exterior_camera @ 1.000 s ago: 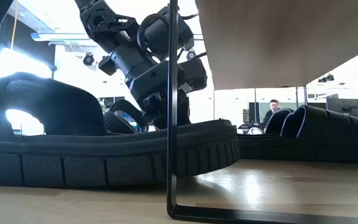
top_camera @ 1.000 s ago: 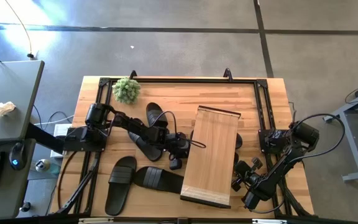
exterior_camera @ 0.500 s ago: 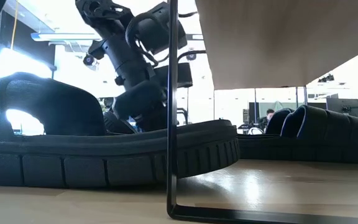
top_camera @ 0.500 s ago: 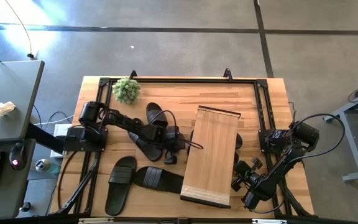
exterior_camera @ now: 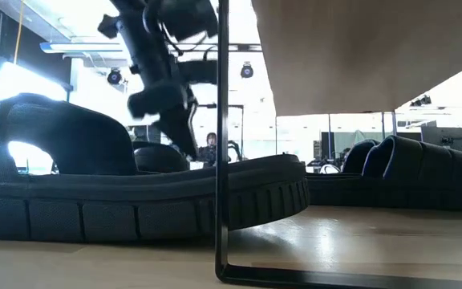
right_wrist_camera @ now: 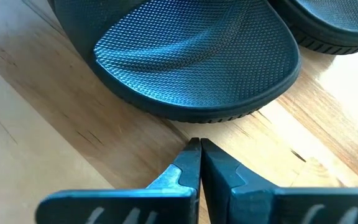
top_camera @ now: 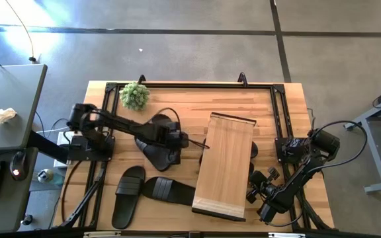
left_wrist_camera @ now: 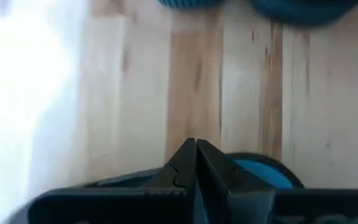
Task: Pick and place slides into the shelf
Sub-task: Put the black slide on the shelf
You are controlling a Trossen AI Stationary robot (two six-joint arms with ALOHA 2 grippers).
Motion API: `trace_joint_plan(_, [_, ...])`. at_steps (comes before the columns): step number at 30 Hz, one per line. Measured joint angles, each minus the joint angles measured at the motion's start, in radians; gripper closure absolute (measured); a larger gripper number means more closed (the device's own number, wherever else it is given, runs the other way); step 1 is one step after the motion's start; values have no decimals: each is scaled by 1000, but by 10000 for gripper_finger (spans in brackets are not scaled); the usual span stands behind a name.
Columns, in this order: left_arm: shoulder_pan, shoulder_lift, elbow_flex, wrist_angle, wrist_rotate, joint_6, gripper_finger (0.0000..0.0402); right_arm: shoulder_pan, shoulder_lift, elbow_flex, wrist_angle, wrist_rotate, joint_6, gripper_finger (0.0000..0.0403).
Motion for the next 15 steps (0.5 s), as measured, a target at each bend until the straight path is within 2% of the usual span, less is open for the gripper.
trace_joint_plan(5, [49, -117, 2, -41, 1, -13, 399, 0, 0, 0, -1, -1, 0, 403])
trace_joint_plan(10, [142, -205, 3, -117, 11, -135, 399, 0, -11, 0, -1, -15, 0, 403])
trace_joint_plan(12, [186, -225, 3, -165, 59, -190, 399, 0, -21, 0, -3, -34, 0, 403])
trace_joint_plan(15, [255, -242, 3, -228, 196, -251, 399, 7, -39, 0, -14, -75, 0, 403])
